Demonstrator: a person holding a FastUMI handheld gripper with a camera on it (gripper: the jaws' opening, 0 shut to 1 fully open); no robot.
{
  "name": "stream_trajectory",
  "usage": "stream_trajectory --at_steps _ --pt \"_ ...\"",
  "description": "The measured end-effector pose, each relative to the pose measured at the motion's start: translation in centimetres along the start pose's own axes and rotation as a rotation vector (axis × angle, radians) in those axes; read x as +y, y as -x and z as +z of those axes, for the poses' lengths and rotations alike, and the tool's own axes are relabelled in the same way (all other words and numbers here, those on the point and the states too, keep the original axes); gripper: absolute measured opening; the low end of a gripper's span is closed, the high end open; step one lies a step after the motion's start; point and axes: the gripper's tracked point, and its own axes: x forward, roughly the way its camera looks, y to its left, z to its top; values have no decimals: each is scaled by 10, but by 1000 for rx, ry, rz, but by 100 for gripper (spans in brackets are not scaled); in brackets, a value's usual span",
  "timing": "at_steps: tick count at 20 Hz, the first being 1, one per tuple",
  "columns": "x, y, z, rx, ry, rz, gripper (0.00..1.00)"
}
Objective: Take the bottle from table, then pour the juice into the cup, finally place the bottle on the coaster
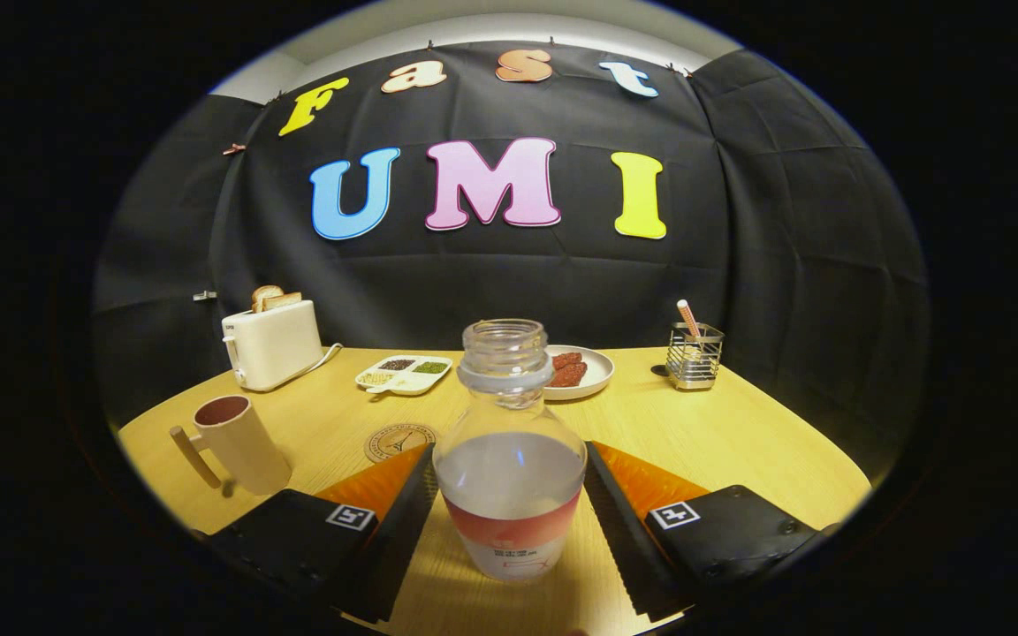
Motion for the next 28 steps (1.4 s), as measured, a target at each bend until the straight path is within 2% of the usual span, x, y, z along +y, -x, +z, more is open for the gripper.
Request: stream_trajectory --at_steps 5,12,16,21,28 --pt "5 0 -1 0 14 19 79" --pt "18 -3 4 24 130 85 75" --pt "19 -3 32 15 243 100 74" --pt "22 -8 71 4 420 88 74" --pt "57 -6 100 -4 675 44 74"
